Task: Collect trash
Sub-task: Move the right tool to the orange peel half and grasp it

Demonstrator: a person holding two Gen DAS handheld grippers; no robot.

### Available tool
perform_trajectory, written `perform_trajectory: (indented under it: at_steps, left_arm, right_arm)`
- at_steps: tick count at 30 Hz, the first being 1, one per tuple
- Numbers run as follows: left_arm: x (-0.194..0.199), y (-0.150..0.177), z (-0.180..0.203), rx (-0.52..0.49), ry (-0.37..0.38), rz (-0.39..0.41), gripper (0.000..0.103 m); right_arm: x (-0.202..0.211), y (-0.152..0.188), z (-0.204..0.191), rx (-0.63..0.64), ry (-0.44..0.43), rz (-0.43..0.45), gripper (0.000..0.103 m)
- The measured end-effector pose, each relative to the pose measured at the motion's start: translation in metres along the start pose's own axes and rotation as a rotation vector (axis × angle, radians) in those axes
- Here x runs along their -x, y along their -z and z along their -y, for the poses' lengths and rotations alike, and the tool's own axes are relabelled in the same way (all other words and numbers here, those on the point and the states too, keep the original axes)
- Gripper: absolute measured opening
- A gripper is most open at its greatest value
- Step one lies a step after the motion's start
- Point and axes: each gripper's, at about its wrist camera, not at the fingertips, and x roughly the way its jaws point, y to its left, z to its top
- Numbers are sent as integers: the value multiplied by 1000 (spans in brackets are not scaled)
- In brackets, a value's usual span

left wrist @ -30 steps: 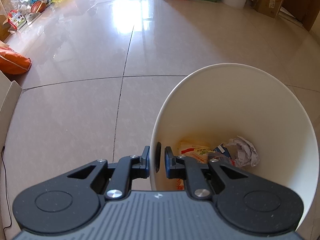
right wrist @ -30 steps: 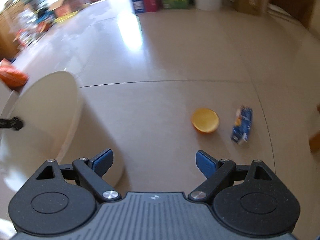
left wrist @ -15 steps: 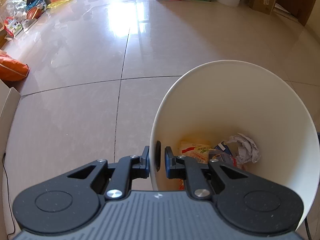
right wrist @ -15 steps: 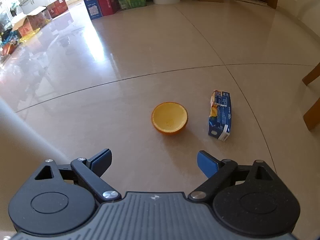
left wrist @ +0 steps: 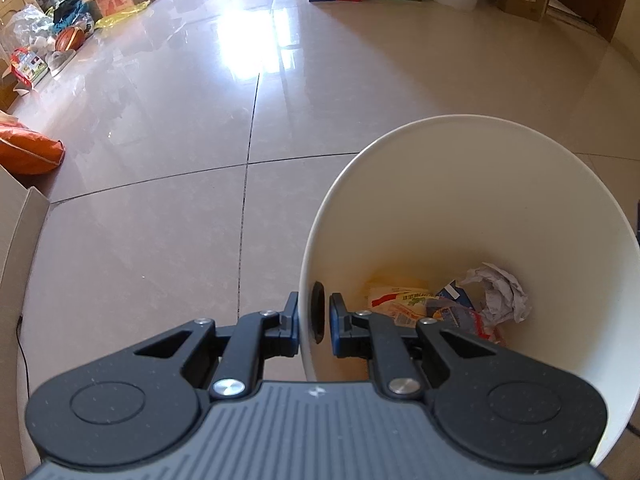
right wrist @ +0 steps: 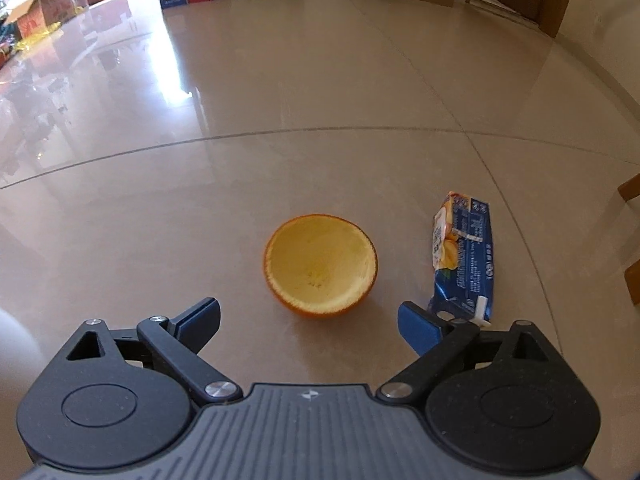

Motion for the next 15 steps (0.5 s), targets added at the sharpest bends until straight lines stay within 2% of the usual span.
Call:
perform_trajectory:
  at_steps: [7, 15]
  left_arm:
    - [1, -3, 0, 23, 2, -6, 12]
    - [3, -4, -3, 37, 0, -12, 12]
  right_arm:
    - [-41, -6, 1, 14, 53, -14, 98]
    - [-57, -17, -8, 18, 65, -4, 98]
